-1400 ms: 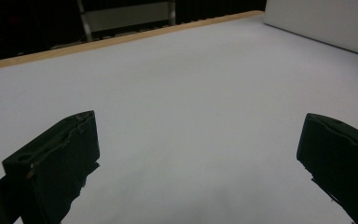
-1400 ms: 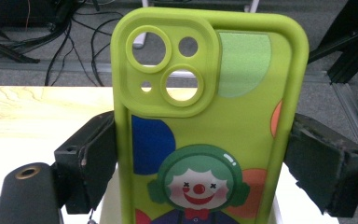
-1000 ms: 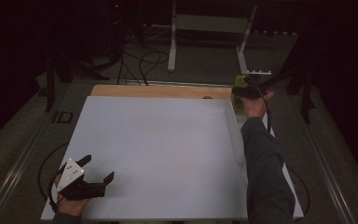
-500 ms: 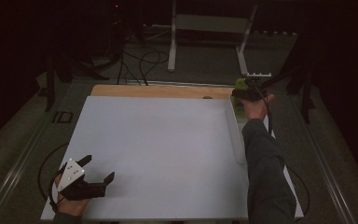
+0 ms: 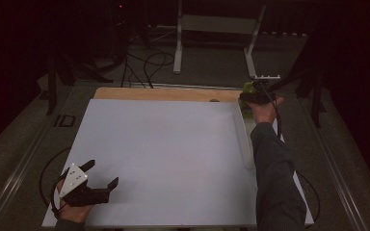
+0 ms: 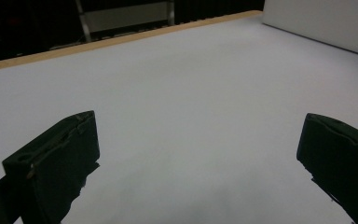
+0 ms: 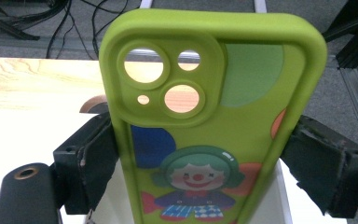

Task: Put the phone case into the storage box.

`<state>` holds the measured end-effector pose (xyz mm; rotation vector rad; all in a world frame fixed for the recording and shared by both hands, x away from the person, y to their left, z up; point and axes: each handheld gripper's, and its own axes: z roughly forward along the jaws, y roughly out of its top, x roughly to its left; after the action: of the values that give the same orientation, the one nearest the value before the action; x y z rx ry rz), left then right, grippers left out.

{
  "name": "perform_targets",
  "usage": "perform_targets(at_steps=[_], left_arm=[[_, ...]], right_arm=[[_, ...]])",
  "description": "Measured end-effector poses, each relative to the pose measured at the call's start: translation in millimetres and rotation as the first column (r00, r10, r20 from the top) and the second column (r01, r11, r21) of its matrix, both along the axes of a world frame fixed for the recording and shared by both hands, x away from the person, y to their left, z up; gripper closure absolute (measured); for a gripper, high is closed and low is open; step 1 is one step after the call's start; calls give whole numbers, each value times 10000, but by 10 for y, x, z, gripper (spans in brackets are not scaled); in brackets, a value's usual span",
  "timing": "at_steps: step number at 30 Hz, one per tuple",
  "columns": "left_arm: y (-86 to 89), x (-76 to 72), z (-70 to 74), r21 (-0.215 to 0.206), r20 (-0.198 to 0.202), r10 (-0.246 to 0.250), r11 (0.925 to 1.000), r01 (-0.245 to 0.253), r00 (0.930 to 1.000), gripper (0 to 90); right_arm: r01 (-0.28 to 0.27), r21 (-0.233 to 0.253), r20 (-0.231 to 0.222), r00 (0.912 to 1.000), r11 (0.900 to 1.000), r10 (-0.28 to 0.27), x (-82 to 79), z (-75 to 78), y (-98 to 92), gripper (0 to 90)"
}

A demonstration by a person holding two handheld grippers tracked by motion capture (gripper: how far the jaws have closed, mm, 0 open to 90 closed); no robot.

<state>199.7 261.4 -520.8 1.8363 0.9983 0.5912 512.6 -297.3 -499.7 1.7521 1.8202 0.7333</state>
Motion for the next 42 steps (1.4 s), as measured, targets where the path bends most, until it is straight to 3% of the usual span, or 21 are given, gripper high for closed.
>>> perform_targets(at_steps=[21,34,42], left_arm=[[0,0,0,2,8,6,10000,-6,10000,0],[1,0,2,3,13,10,10000,-10,10000,0],[-1,1,0,-6,1,11,10000,-11,10000,0]], right_arm=[[-111,-174,-525,9986,9998,102,30,-26,20,137],[35,-508,-351,9994,9987,-53,26,-1,17,98],[104,-397,-107,9999,9992,-109,26,29,10,105]])
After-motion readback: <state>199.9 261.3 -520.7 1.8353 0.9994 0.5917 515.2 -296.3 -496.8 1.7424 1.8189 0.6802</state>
